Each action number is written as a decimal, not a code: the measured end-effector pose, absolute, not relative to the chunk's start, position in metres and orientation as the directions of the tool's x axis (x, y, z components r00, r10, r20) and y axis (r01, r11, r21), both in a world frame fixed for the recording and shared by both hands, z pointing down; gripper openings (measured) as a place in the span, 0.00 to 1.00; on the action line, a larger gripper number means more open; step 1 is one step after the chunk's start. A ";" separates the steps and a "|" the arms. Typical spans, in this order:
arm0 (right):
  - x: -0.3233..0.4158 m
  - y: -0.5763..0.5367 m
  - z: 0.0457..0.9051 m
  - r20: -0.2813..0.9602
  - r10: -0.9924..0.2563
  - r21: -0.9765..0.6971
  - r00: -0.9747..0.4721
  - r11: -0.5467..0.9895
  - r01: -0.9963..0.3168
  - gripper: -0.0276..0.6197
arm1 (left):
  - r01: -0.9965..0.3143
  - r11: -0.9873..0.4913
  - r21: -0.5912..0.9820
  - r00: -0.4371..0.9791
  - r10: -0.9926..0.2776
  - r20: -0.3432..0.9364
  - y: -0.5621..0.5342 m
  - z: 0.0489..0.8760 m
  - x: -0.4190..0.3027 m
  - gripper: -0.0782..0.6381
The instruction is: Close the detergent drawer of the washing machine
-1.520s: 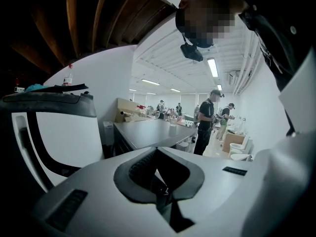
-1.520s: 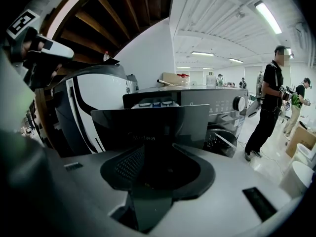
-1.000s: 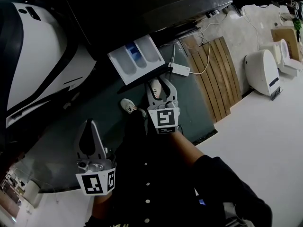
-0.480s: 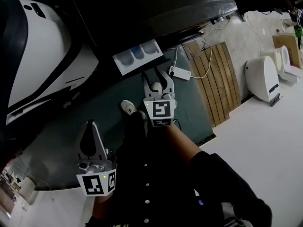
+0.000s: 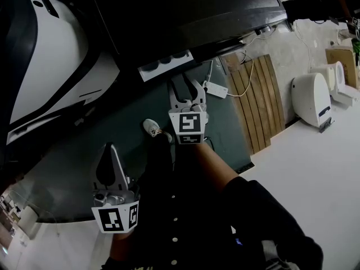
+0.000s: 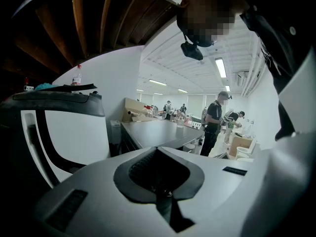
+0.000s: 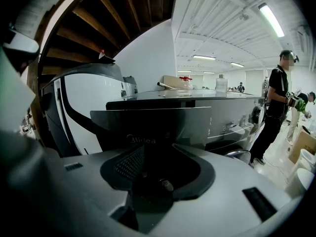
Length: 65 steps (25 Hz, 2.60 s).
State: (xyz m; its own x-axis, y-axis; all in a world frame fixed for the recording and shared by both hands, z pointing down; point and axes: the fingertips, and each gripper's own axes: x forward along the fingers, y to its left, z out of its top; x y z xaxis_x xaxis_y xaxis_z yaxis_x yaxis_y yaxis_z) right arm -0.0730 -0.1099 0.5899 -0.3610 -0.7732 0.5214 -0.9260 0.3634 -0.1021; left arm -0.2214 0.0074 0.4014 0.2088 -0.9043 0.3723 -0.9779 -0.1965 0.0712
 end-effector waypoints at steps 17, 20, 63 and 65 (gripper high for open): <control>-0.088 -0.145 0.595 0.523 -0.778 -0.099 -0.347 0.349 -0.932 0.32 | -0.983 -0.166 0.076 0.182 -0.903 0.390 0.006 0.406 -0.225 0.12; -0.089 -0.149 0.595 0.521 -0.782 -0.098 -0.343 0.344 -0.934 0.32 | -0.984 -0.160 0.079 0.178 -0.901 0.396 0.006 0.408 -0.226 0.12; -0.085 -0.112 0.500 0.427 -0.718 -0.133 -0.550 0.552 -0.823 0.09 | -0.983 -0.168 0.071 0.182 -0.941 0.287 -0.010 0.361 -0.237 0.12; -0.084 -0.107 0.482 0.418 -0.695 -0.157 -0.586 0.579 -0.800 0.09 | -0.983 -0.167 0.078 0.182 -0.945 0.273 -0.014 0.353 -0.237 0.12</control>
